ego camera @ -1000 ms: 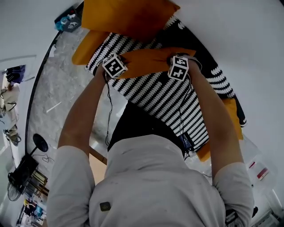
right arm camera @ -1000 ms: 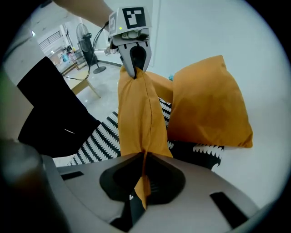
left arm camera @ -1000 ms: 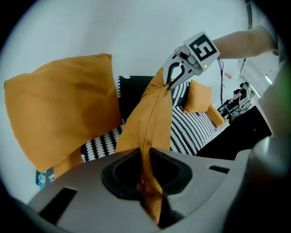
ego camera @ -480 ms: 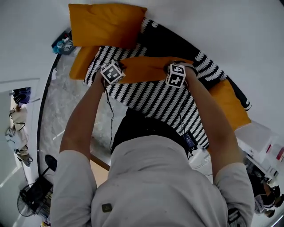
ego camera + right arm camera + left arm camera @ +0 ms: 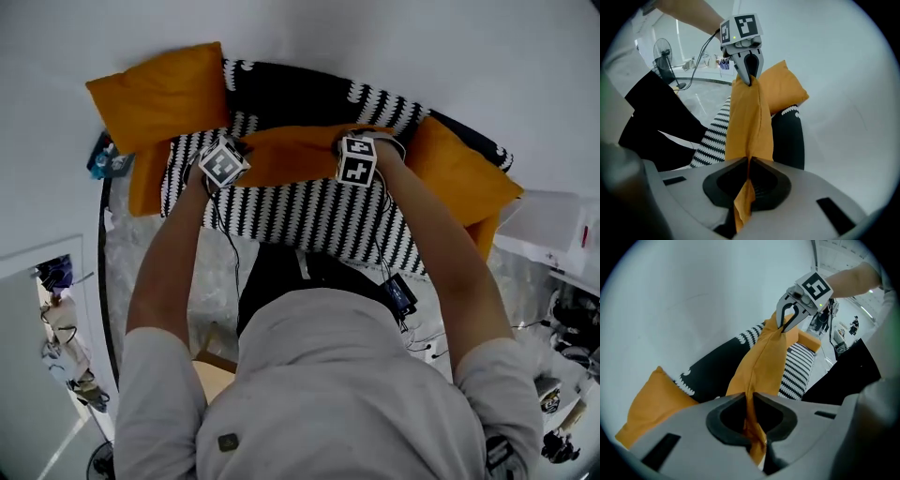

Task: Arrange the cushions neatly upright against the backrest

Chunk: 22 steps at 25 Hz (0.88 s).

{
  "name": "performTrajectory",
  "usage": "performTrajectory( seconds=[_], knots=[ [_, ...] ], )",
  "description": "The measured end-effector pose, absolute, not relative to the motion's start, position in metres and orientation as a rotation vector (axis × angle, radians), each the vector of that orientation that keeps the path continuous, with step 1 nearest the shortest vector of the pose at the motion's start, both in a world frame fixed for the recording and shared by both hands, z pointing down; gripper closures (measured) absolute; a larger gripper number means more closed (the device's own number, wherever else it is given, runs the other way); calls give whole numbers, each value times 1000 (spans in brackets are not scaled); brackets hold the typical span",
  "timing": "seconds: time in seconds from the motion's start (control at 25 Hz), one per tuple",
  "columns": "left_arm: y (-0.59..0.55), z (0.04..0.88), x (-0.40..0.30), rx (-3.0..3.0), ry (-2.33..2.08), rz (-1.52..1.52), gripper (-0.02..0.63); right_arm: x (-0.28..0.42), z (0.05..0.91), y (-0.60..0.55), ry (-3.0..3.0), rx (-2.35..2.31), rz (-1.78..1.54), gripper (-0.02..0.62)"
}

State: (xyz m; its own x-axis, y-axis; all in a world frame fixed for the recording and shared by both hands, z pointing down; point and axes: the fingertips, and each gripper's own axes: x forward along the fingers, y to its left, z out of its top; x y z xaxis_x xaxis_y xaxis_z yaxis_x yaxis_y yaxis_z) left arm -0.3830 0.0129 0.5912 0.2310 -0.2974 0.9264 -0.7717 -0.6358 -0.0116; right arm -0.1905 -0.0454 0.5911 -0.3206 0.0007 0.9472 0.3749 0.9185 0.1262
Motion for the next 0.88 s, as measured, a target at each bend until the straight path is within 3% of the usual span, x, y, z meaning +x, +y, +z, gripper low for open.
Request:
performTrajectory(
  seconds=[0.52, 0.88],
  knots=[
    [-75, 592, -279, 2237, -680, 1538, 563, -77, 586, -75, -1891, 13, -144, 560],
    [-125, 643, -233, 2331, -525, 1554, 563, -32, 630, -98, -1848, 134, -21, 560]
  ],
)
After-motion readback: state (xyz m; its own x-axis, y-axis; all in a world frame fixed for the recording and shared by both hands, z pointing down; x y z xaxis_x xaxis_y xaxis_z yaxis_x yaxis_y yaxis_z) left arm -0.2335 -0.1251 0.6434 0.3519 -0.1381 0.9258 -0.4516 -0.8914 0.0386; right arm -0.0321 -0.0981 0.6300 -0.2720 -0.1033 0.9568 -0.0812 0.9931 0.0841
